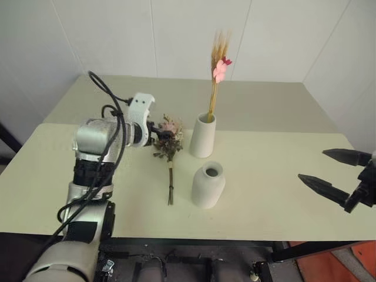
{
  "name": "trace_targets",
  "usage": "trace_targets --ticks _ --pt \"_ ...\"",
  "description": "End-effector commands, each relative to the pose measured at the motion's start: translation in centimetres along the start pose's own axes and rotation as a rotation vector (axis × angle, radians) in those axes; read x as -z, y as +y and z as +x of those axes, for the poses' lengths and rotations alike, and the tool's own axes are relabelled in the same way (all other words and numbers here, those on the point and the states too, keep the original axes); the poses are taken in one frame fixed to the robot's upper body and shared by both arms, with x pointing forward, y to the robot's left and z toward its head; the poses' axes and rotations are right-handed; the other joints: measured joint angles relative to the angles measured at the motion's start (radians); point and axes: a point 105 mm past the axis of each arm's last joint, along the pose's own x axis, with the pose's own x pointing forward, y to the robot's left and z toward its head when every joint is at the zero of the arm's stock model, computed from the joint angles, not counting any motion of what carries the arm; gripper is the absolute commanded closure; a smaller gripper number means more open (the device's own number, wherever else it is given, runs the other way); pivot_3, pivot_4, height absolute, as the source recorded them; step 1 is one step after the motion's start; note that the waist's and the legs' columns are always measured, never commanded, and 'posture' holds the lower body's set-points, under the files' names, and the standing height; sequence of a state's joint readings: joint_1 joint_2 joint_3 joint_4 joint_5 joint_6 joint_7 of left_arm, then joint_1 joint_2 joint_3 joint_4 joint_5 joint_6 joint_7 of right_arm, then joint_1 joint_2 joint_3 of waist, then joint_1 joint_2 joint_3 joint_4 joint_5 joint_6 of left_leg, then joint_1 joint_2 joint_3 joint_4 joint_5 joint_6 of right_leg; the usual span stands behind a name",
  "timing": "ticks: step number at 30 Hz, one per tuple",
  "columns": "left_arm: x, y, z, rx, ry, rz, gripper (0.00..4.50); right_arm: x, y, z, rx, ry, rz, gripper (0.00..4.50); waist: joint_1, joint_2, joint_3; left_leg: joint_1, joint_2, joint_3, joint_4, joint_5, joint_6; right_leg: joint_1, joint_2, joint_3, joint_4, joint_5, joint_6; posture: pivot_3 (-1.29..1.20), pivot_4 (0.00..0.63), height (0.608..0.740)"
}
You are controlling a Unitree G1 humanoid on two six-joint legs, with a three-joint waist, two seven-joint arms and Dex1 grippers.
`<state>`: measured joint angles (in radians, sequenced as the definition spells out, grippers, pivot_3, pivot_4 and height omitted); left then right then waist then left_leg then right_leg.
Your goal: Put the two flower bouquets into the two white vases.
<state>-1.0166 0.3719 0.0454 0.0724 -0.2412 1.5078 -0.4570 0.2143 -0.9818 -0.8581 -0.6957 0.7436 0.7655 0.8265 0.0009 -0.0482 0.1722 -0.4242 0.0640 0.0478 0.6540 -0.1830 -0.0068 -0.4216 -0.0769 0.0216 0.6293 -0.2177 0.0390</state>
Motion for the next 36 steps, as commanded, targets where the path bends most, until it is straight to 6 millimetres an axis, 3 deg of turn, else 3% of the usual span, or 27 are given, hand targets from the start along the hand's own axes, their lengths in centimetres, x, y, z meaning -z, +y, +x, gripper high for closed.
trace_targets --ticks 1,6,12,23,26,36 --pt "-1.1 -0.7 -1.0 -0.011 0.065 0.022 0.29 -0.6 -0.6 0.1 0.014 -0.013 -0.049 0.00 -0.002 0.000 0.000 0.000 0.000 0.000 0.000 0.000 0.000 0.000 0.000 0.000 0.000 0.000 0.000 0.00 0.150 0.740" --pt "1.2 -1.0 0.1 0.032 0.257 0.080 0.29 -0.8 -0.8 0.3 0.021 -0.025 -0.052 0.00 -0.015 0.002 -0.001 0.002 0.000 -0.001 -0.003 0.000 0.000 -0.001 0.000 0.001 0.000 -0.001 -0.001 0.00 0.150 0.740" --pt "3.9 -0.6 1.8 0.022 0.402 -0.001 0.29 -0.9 -0.7 -0.2 0.033 -0.021 -0.060 0.00 -0.012 0.002 -0.001 0.000 -0.001 -0.001 -0.003 0.000 0.000 -0.002 0.000 0.001 0.000 -0.001 -0.001 0.00 0.150 0.740" --pt "4.2 -2.0 3.8 0.059 0.450 -0.130 0.29 -0.5 -0.5 -1.0 0.067 0.000 -0.058 0.00 -0.001 0.002 -0.001 0.000 -0.002 -0.001 -0.003 0.000 0.000 -0.001 -0.001 0.001 -0.001 -0.001 -0.001 0.00 0.150 0.740" --pt "4.4 -1.8 4.3 0.041 0.455 -0.129 0.86 -0.5 -0.5 -1.1 0.070 0.001 -0.058 0.00 0.000 0.002 -0.001 0.000 -0.002 -0.001 -0.003 0.000 0.000 -0.001 -0.001 0.001 -0.001 -0.001 -0.001 0.00 0.150 0.740" --pt "4.0 -1.4 4.8 0.016 0.431 -0.148 4.07 -0.5 -0.6 -1.2 0.076 0.000 -0.060 0.00 0.005 0.002 -0.001 0.000 -0.003 -0.002 -0.003 0.000 0.000 -0.001 -0.001 0.001 -0.001 -0.001 -0.001 0.00 0.150 0.740"
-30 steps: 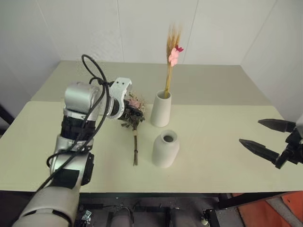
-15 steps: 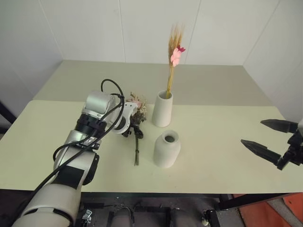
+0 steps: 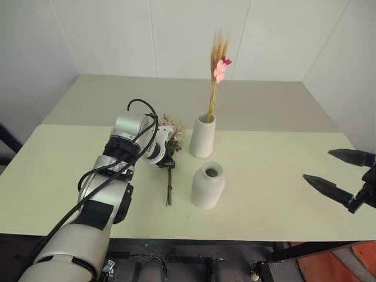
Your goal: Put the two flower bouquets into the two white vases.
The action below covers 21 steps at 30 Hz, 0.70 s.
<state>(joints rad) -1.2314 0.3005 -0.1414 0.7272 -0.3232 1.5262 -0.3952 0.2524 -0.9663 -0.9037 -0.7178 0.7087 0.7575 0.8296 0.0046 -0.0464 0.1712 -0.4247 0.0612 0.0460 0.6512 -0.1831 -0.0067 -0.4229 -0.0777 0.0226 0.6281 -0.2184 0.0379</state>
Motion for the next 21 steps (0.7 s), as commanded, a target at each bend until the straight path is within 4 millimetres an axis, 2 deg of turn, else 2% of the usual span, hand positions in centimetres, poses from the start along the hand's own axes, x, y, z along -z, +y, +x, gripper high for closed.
trace_targets --ticks 1,3,6,7,9,12,14,15,17,18,19,21 --pt "-1.0 -0.4 -0.4 -0.001 -0.043 0.009 4.32 -0.7 -0.5 -0.4 0.031 -0.022 -0.032 0.00 0.002 0.000 0.000 0.000 0.000 0.000 0.000 0.000 0.000 0.000 0.000 0.000 0.000 0.000 0.000 0.00 0.150 0.740" --pt "-1.3 -0.2 -0.4 -0.008 -0.069 -0.006 4.39 -0.6 -0.6 -0.3 0.029 -0.021 -0.033 0.00 0.003 0.000 0.000 0.000 0.000 0.000 0.000 0.000 0.000 0.000 0.000 0.000 0.000 0.000 0.000 0.00 0.150 0.740" --pt "-3.0 0.6 -1.1 -0.018 -0.213 -0.053 4.39 -0.6 -0.6 -0.3 0.026 -0.024 -0.037 0.00 0.005 0.000 0.000 0.000 0.000 0.000 0.000 0.000 0.000 0.000 0.000 0.000 0.000 0.000 0.000 0.00 0.150 0.740" --pt "-4.2 1.0 -1.8 -0.019 -0.331 -0.079 4.39 -0.6 -0.6 -0.3 0.026 -0.024 -0.038 0.00 0.004 0.000 0.000 0.000 0.000 0.000 0.000 0.000 0.000 0.000 0.000 0.000 0.000 0.000 0.000 0.00 0.150 0.740" --pt "-5.9 2.0 -3.2 -0.035 -0.511 -0.158 4.39 -0.6 -0.6 -0.4 0.026 -0.024 -0.040 0.00 0.002 0.000 0.000 0.000 0.000 0.000 -0.001 0.000 0.000 0.000 0.000 0.000 0.000 0.000 0.000 0.00 0.150 0.740" --pt "-8.0 4.9 -6.5 -0.170 -0.772 -0.252 4.39 -0.7 -0.6 -0.6 0.025 -0.023 -0.042 0.00 0.001 -0.001 0.000 0.000 0.000 0.000 0.000 0.000 0.000 0.000 0.000 0.000 0.000 0.000 0.000 0.00 0.150 0.740" --pt "-9.5 6.3 -9.8 -0.258 -1.010 -0.306 4.39 -0.7 -0.6 -0.6 0.024 -0.023 -0.043 0.00 0.003 -0.001 0.000 0.000 0.000 0.000 0.000 0.000 0.000 0.000 0.000 0.000 0.000 0.001 0.000 0.00 0.150 0.740" --pt "-10.3 5.7 -12.0 -0.211 -1.150 -0.255 4.39 -0.7 -0.6 -0.7 0.024 -0.023 -0.042 0.00 0.004 -0.001 0.000 0.000 0.000 0.000 -0.001 0.000 0.000 0.000 0.000 0.000 0.000 0.001 0.000 0.00 0.150 0.740" --pt "-11.1 2.2 -16.9 0.143 -1.392 -0.201 4.39 -0.7 -0.7 -0.7 0.027 -0.019 -0.040 0.00 0.006 -0.001 0.000 0.000 0.000 0.001 -0.001 0.000 0.000 0.000 0.000 0.000 -0.001 0.002 -0.003 0.00 0.150 0.740" --pt "-11.0 1.0 -18.5 0.264 -1.456 -0.182 4.39 -0.6 -0.7 -0.8 0.029 -0.017 -0.040 0.00 0.006 -0.001 0.001 -0.001 0.000 0.001 -0.001 0.000 0.000 -0.001 0.000 0.000 -0.001 0.005 -0.007 0.00 0.150 0.740" --pt "-10.5 -0.6 -20.2 0.467 -1.490 -0.140 4.39 -0.6 -0.8 -0.8 0.032 -0.016 -0.040 0.00 0.010 -0.001 0.001 -0.002 0.000 0.001 0.000 0.000 0.000 -0.001 0.000 0.000 -0.002 0.005 -0.007 0.00 0.150 0.740" --pt "-9.1 -3.0 -22.2 0.716 -1.509 0.003 4.39 -0.7 -0.9 -0.9 0.033 -0.015 -0.042 0.00 0.011 -0.001 0.001 -0.002 0.000 0.001 0.000 0.000 0.000 0.000 -0.001 -0.001 -0.003 0.005 -0.007 0.00 0.150 0.740"
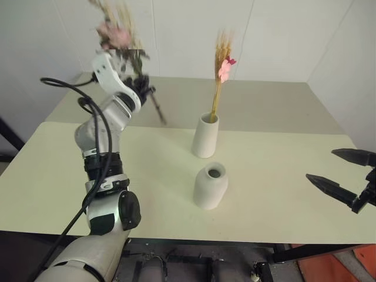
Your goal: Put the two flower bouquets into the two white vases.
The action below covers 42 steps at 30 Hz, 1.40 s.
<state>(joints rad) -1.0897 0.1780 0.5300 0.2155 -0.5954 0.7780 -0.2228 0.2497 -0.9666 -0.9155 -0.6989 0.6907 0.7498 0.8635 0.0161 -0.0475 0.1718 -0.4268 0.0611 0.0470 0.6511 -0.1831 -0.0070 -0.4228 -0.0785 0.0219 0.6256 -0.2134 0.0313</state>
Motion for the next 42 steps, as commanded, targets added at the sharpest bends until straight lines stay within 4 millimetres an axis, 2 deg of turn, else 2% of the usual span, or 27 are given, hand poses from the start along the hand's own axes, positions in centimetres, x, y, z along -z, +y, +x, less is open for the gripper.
trace_targets --ticks 1,7,14,19,23,29,42 --pt "-3.4 -7.2 -2.4 0.514 -0.096 -0.084 4.39 -0.8 -0.7 -0.7 0.035 -0.017 -0.036 0.00 -0.002 0.000 0.000 0.000 0.000 0.000 0.000 0.000 0.000 0.001 0.000 0.000 0.000 0.000 0.000 0.00 0.150 0.740" --pt "-2.0 -10.4 -4.7 0.864 -0.005 -0.164 4.39 -1.7 0.2 -2.3 -0.038 -0.050 0.010 0.00 -0.004 0.001 -0.001 0.004 0.000 0.000 0.001 0.000 0.000 0.004 0.001 0.001 0.002 -0.004 0.007 0.00 0.150 0.740" --pt "1.6 -12.2 -5.4 1.032 0.120 -0.149 4.39 -1.9 1.9 -4.7 -0.129 -0.039 0.060 0.00 -0.004 0.001 0.000 0.003 0.000 -0.001 0.002 0.000 0.000 0.004 0.001 0.001 0.001 -0.004 0.007 0.00 0.150 0.740" --pt "5.2 -12.6 -5.9 1.116 0.270 -0.141 4.39 -1.9 3.1 -6.0 -0.198 -0.020 0.056 0.00 -0.006 0.001 -0.001 0.004 0.000 -0.001 0.002 0.000 0.000 0.004 0.001 0.001 0.001 -0.005 0.007 0.00 0.150 0.740" --pt "6.7 -12.3 -6.3 1.165 0.323 -0.047 4.39 -1.8 3.4 -6.7 -0.215 0.005 0.049 0.00 -0.009 0.001 -0.001 0.003 0.000 -0.001 0.002 0.000 0.000 0.003 0.001 0.001 0.001 -0.005 0.007 0.00 0.150 0.740" --pt "8.1 -11.5 -6.2 1.176 0.347 -0.004 4.39 -1.8 3.4 -6.7 -0.210 0.008 0.041 0.00 -0.005 0.001 -0.001 0.003 0.000 -0.001 0.002 0.000 0.000 0.003 0.001 0.001 0.001 -0.005 0.006 0.00 0.150 0.740" --pt "10.3 -11.5 -6.9 1.208 0.403 0.007 4.39 -1.2 3.1 -6.5 -0.162 0.021 0.025 0.00 -0.005 0.001 -0.001 0.002 0.000 -0.002 0.002 0.000 0.000 0.003 0.001 0.001 0.000 -0.005 0.007 0.00 0.150 0.740"
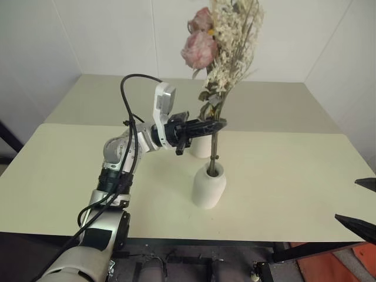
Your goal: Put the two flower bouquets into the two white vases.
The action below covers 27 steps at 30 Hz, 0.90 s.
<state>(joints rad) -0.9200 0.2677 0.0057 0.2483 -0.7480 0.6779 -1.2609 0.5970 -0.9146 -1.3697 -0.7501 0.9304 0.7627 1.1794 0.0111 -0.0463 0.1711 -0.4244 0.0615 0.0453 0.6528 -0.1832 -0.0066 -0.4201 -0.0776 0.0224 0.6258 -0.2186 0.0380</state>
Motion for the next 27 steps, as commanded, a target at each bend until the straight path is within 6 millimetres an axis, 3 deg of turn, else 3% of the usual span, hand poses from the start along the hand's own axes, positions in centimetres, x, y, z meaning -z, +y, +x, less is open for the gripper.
trace_targets --ticks 1,5,11,15,19,23,27 --pt "-0.2 -0.8 0.6 0.049 0.027 0.078 4.39 -0.3 -0.1 -0.2 0.026 -0.012 -0.037 0.00 0.000 0.000 0.000 0.000 0.000 0.000 0.000 0.000 0.000 0.000 0.000 0.000 0.000 0.000 0.000 0.00 0.150 0.740" --pt "0.8 -1.1 0.5 0.075 0.066 0.095 4.39 -0.3 -0.2 -0.1 0.031 -0.013 -0.039 0.00 -0.001 0.000 0.000 0.000 0.000 0.000 0.000 0.000 0.000 0.000 0.000 0.000 0.000 0.000 0.000 0.00 0.150 0.740" --pt "0.9 -1.5 0.2 0.107 0.063 0.075 2.47 -0.4 -0.2 -0.1 0.032 -0.009 -0.042 0.00 0.000 0.000 0.000 0.000 0.000 0.000 0.000 0.000 0.000 0.000 0.000 0.000 0.000 -0.001 -0.001 0.00 0.150 0.740" --pt "1.9 -1.6 -0.8 0.111 0.176 0.120 1.26 -0.4 -0.4 0.0 0.034 -0.006 -0.044 0.00 -0.002 0.000 0.000 0.000 0.000 0.000 0.000 0.000 0.000 0.000 0.000 0.000 0.000 0.000 -0.001 0.00 0.150 0.740" --pt "3.1 -2.2 -3.0 0.154 0.350 0.168 0.02 -0.3 -0.6 0.1 0.038 -0.003 -0.044 0.00 -0.004 0.001 0.000 0.001 0.000 0.000 0.000 0.000 0.000 0.000 0.000 0.000 0.000 -0.003 -0.005 0.00 0.150 0.740" --pt "3.4 -1.1 -3.9 0.077 0.415 0.212 0.02 -0.3 -1.0 0.3 0.040 -0.003 -0.047 0.00 0.002 0.000 0.000 0.000 0.000 0.000 -0.001 0.000 0.000 0.000 0.000 0.000 0.000 -0.003 -0.005 0.00 0.150 0.740" --pt "2.3 -0.3 -4.8 0.017 0.456 0.250 0.02 -0.2 -1.2 0.5 0.039 -0.001 -0.053 0.00 0.002 0.000 0.000 0.000 0.000 0.000 -0.001 0.000 0.000 0.000 0.000 0.000 0.000 -0.003 -0.005 0.00 0.150 0.740"
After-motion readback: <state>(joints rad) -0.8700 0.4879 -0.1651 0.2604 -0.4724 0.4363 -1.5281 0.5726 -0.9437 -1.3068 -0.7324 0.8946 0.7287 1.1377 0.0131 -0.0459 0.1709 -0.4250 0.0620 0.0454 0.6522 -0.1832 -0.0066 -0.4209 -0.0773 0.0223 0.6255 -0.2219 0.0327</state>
